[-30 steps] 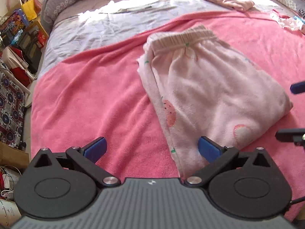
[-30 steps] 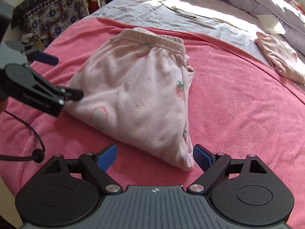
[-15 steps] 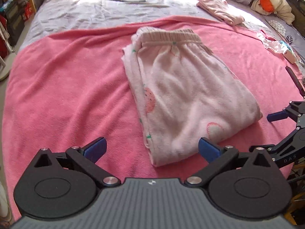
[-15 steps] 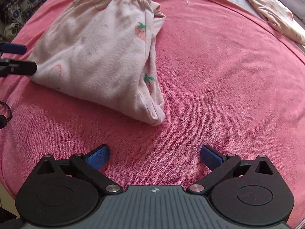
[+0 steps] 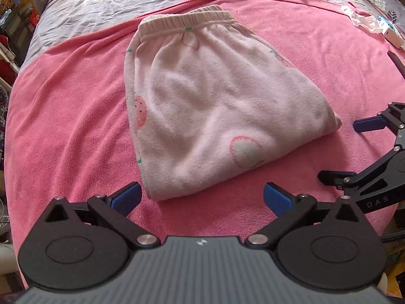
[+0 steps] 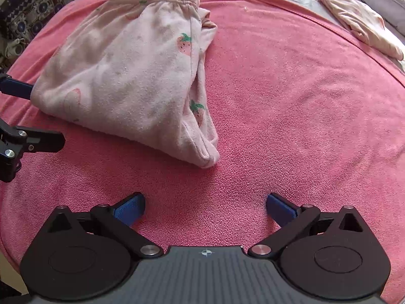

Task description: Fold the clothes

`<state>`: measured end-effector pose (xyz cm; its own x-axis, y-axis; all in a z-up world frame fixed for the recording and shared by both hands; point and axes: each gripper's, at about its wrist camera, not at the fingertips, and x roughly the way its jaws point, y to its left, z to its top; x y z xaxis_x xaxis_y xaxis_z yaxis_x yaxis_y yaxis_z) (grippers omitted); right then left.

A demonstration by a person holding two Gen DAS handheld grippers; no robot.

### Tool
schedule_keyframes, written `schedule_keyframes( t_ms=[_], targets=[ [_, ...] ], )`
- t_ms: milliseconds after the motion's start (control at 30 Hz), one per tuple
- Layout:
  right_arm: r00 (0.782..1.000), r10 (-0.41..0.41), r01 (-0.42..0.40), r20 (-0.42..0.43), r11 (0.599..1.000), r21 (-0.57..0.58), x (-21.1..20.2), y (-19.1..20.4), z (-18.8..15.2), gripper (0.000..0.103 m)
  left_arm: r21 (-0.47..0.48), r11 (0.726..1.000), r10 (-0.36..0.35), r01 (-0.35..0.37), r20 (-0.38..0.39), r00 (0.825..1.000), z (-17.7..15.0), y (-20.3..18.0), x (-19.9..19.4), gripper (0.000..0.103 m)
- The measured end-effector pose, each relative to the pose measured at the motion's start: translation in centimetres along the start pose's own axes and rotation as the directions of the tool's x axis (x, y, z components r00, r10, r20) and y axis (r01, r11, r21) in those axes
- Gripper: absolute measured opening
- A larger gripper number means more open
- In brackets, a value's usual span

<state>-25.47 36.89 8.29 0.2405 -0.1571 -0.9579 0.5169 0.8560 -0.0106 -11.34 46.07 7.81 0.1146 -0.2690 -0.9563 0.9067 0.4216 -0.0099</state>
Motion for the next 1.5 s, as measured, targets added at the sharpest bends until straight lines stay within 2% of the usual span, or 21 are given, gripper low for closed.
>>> schedule_keyframes(
  t_ms=[167,267,367,433,867,1000,1500],
  targets=[
    [0.997,0.024,-0.007,0.075,0.976,-0.216,-1.0,1.8,0.0,0.103,0.017,1.0,0.015,-0.015,-0.03,0.999,-0.6,0.3,0.4,0.103],
    [0.998,0.035,-0.018,0.057,0.959,-0.283,-0.2,2.2,0.5,0.103,0.011,1.0,0.023,-0.022,-0.086,0.996,-1.0,0.4,1.2,0.103],
    [0.997,0.081,-0.077,0.009,0.97,-0.229,0.5,1.4,1.3,0.103,0.008,0.999,0.036,-0.036,-0.091,0.995,-1.1,0.2,1.4,0.103],
    [0.996,0.086,-0.084,-0.002,0.97,-0.228,0.6,1.4,1.4,0.103,0.008,0.999,0.044,-0.044,-0.096,0.994,-1.1,0.0,1.4,0.103],
    [0.997,0.069,-0.062,0.025,0.975,-0.215,0.0,2.4,0.6,0.103,-0.007,0.999,0.031,-0.032,-0.068,0.997,-1.9,-0.1,1.1,0.103],
    [0.997,0.069,-0.062,0.023,0.976,-0.208,0.3,2.1,1.8,0.103,-0.009,1.0,0.027,-0.027,-0.062,0.998,-2.1,-0.1,1.0,0.103],
    [0.996,0.063,-0.052,0.057,0.983,-0.177,-0.3,2.6,1.3,0.103,-0.022,0.999,0.034,-0.036,-0.06,0.998,-2.9,-0.6,0.3,0.103]
  ],
)
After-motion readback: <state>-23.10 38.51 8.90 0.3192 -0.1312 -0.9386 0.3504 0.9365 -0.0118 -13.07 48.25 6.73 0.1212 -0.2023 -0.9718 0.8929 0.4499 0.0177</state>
